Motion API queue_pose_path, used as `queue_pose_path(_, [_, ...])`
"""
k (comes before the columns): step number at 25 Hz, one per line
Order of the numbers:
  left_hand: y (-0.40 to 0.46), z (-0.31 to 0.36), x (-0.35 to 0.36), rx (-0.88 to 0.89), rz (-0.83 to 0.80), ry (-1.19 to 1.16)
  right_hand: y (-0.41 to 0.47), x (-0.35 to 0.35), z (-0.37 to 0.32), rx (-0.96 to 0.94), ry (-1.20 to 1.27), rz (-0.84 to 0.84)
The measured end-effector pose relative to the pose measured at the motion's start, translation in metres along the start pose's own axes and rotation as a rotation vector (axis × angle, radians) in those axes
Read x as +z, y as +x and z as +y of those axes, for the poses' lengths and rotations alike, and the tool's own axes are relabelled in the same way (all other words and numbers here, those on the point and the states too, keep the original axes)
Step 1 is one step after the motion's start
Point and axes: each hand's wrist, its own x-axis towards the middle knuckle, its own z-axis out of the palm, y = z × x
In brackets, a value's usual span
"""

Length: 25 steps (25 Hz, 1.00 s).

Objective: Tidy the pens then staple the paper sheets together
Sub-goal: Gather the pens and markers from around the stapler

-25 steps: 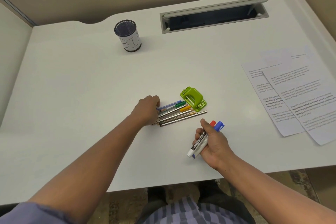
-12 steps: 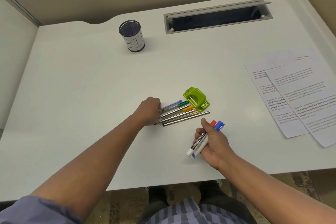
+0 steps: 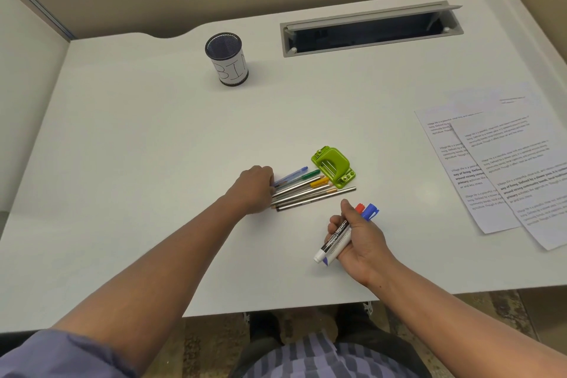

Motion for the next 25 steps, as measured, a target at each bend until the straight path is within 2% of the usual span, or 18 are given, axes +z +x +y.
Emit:
queue_pose_path(4, [-0.003,0.004,0.007,0.010,-0.012,0.080,0.001,0.001,0.001,0.002,0.003,0.001])
queue_pose_path(15, [-0.018,0.005,-0.008,-0.074,0.082,-0.029,-0.001,0.006,0.002,0.039,-0.018,-0.084])
queue_pose_path(19, [-0.054,0.033,-0.025,-0.098,0.164,-0.268,-0.003,0.010,-0.001,0.056,0.036,-0.177])
queue_pose_path(22, [-0.090,0.076,-0.021,0.006,0.097,-0.459,-0.001,0.016,-0.003,0.052,0.098,-0.274])
queue_pose_path(25, [-0.107,0.102,-0.005,0.030,0.070,-0.456,0.000,0.022,-0.006,0.073,0.180,-0.384])
